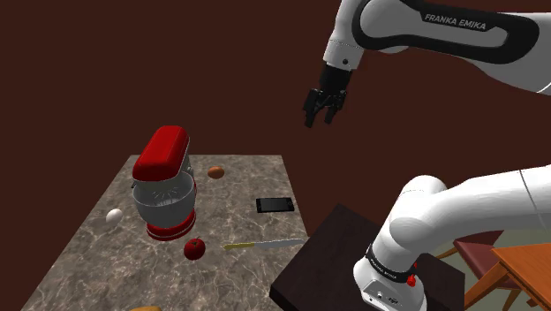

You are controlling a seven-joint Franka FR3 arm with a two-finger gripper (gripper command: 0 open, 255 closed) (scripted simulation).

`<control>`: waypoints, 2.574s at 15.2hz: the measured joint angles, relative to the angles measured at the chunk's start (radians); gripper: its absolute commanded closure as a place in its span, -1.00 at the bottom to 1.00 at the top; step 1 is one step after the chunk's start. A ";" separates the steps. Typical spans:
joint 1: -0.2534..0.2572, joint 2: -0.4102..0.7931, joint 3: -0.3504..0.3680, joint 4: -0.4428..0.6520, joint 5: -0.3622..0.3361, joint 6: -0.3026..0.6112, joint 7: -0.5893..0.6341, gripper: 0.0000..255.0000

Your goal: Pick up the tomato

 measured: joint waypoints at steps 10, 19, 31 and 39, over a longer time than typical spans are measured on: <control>0.021 0.133 0.119 -0.106 0.079 0.228 0.142 -1.00; 0.043 0.374 0.251 -0.130 0.138 0.488 0.301 -1.00; 0.058 0.828 0.372 0.008 0.061 0.791 0.551 -1.00; 0.137 1.158 0.352 0.216 -0.068 0.894 0.743 -1.00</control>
